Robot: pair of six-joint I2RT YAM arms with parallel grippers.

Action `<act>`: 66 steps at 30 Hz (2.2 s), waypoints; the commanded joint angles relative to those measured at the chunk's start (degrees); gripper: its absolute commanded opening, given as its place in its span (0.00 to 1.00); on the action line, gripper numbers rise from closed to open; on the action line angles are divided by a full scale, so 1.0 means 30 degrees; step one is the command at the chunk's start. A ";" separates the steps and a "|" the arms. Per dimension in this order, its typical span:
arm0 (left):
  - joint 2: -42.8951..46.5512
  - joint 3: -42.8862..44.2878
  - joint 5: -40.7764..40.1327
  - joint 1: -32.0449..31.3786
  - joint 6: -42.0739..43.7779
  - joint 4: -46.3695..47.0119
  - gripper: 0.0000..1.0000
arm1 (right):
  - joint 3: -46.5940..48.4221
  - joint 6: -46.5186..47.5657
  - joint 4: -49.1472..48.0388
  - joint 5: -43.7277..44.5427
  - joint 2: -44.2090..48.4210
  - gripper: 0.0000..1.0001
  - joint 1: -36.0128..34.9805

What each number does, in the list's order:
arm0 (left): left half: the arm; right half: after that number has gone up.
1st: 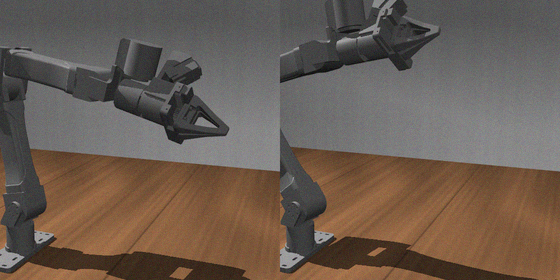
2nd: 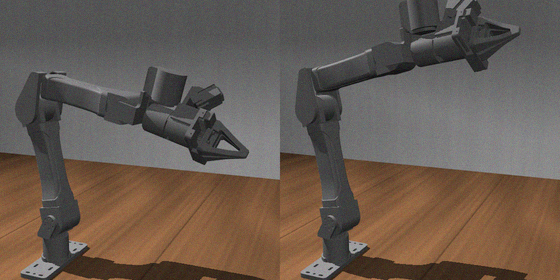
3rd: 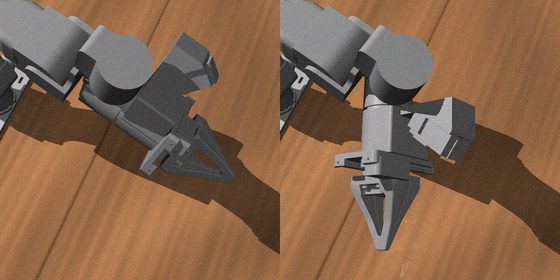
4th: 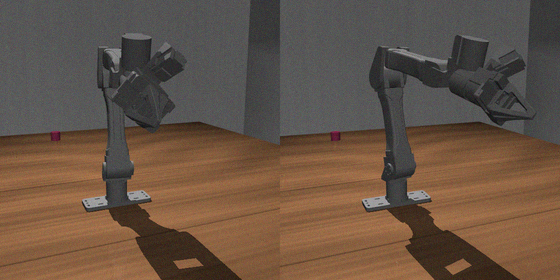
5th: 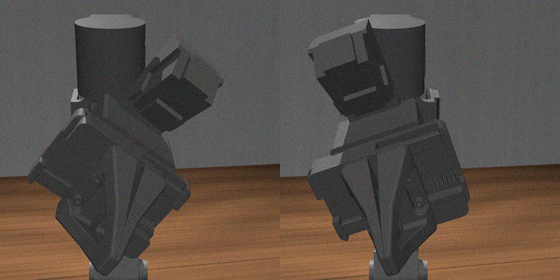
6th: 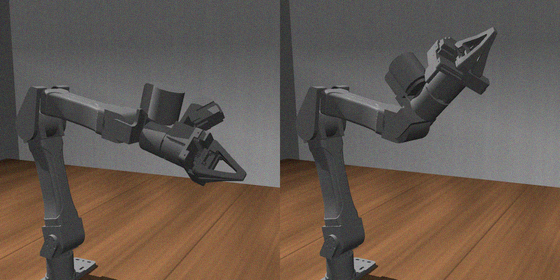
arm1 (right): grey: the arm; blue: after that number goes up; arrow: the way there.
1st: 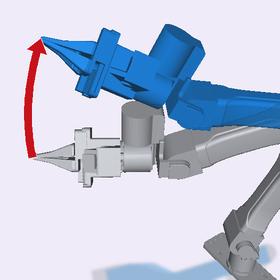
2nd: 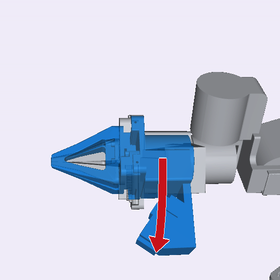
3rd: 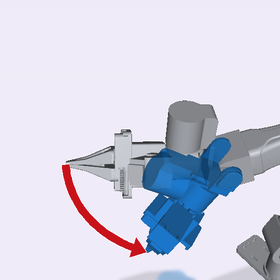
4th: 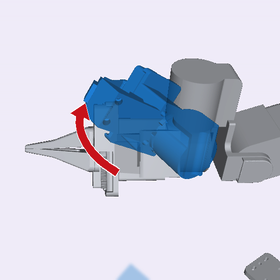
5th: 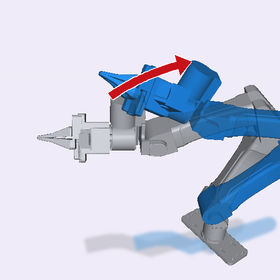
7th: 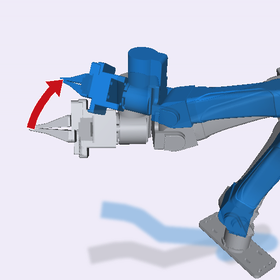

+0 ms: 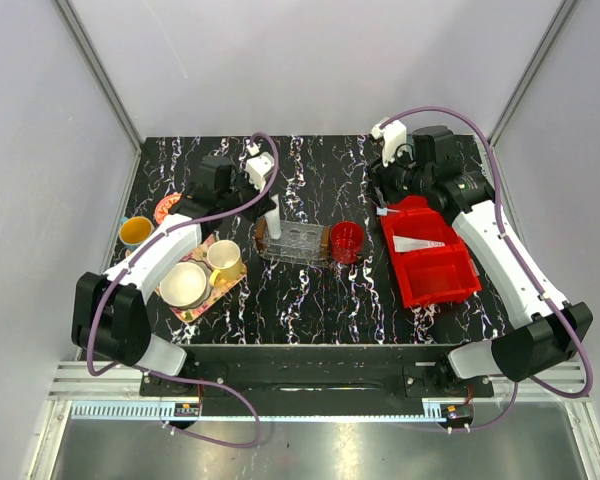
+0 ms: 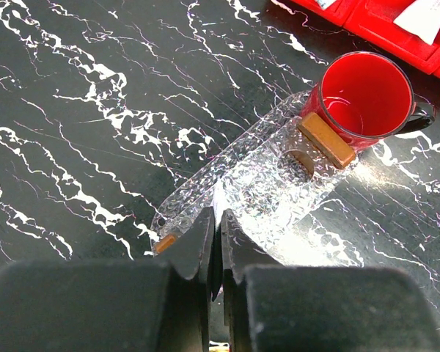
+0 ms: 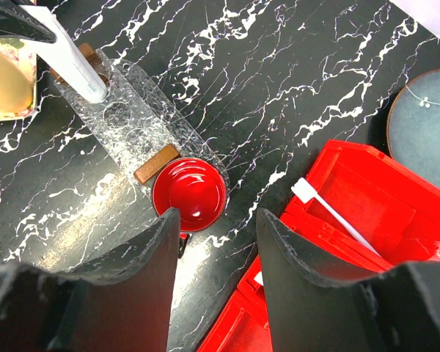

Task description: Prepare toiletry sets of a toothbrush and toothpaste on the tray

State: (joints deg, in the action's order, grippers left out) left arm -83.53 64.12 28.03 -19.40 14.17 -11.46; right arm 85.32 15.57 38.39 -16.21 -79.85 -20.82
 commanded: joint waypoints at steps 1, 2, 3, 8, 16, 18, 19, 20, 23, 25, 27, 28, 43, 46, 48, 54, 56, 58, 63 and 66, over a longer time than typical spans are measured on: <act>-0.0107 0.0102 0.0412 0.0109 0.0285 0.1741 0.00 | -0.0080 -0.0181 -0.0786 -0.0486 0.0720 0.51 0.0201; -0.0136 0.0102 0.0412 0.0109 0.0285 0.1712 0.00 | -0.0109 -0.0181 -0.0786 -0.0486 0.0720 0.51 0.0201; -0.0223 0.0102 0.0441 0.0109 0.0285 0.1741 0.00 | -0.0109 -0.0181 -0.0815 -0.0486 0.0778 0.51 0.0201; -0.0371 0.0131 0.0529 0.0109 0.0373 0.1741 0.00 | -0.0197 -0.0123 -0.0844 -0.0428 0.0720 0.51 0.0201; -0.0634 -0.0044 0.0705 0.0109 0.0520 0.1829 0.00 | -0.0227 -0.0152 -0.0844 -0.0428 0.0661 0.51 0.0231; -0.0664 -0.0161 0.0676 0.0109 0.0578 0.1946 0.00 | -0.0256 -0.0152 -0.0844 -0.0457 0.0632 0.51 0.0202; -0.0664 -0.0191 0.0705 0.0109 0.0578 0.2062 0.00 | -0.0256 -0.0123 -0.0815 -0.0457 0.0632 0.51 0.0230; -0.0693 -0.0278 0.0705 0.0109 0.0607 0.2093 0.00 | -0.0256 -0.0123 -0.0815 -0.0457 0.0632 0.52 0.0202; -0.0781 -0.0249 0.0676 0.0108 0.0695 0.2093 0.00 | -0.0285 -0.0093 -0.0815 -0.0428 0.0632 0.52 0.0260; -0.0839 -0.0278 0.0734 0.0109 0.0724 0.2122 0.00 | -0.0315 -0.0123 -0.0844 -0.0398 0.0661 0.52 0.0260; -0.0927 -0.0279 0.0763 0.0109 0.0724 0.2151 0.00 | -0.0315 -0.0123 -0.0815 -0.0398 0.0632 0.52 0.0231; -0.0956 -0.0308 0.0793 0.0109 0.0724 0.2180 0.00 | -0.0286 -0.0123 -0.0844 -0.0369 0.0632 0.51 0.0260; -0.0957 -0.0747 0.0822 0.0108 0.0929 0.2561 0.00 | -0.0285 -0.0035 -0.0815 -0.0399 0.0457 0.52 0.0289; -0.0927 -0.0777 0.0705 0.0080 0.1017 0.2445 0.00 | -0.0256 -0.0035 -0.0815 -0.0398 0.0456 0.52 0.0289; -0.0869 -0.0864 0.0705 0.0109 0.1134 0.2415 0.00 | -0.0227 -0.0035 -0.0815 -0.0428 0.0427 0.52 0.0289; -0.0840 -0.0747 0.0471 0.0108 0.1339 0.1918 0.12 | -0.0227 -0.0034 -0.0815 -0.0399 0.0398 0.52 0.0260; -0.0810 -0.0718 0.0413 0.0109 0.1398 0.1800 0.17 | -0.0285 -0.0035 -0.0815 -0.0369 0.0427 0.52 0.0289; -0.0810 -0.0631 0.0383 0.0109 0.1399 0.1595 0.19 | -0.0314 0.0024 -0.0815 -0.0340 0.0427 0.52 0.0289; -0.0781 -0.0513 0.0324 0.0108 0.1516 0.1302 0.32 | -0.0432 0.0111 -0.0786 -0.0252 0.0486 0.52 0.0289; -0.0693 -0.0484 0.0324 0.0080 0.1515 0.1185 0.36 | -0.0490 0.0141 -0.0815 -0.0165 0.0515 0.52 0.0289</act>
State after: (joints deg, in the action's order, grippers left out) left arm -86.52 62.19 28.64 -19.40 17.96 -8.36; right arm 84.18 15.59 38.30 -17.02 -79.77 -20.38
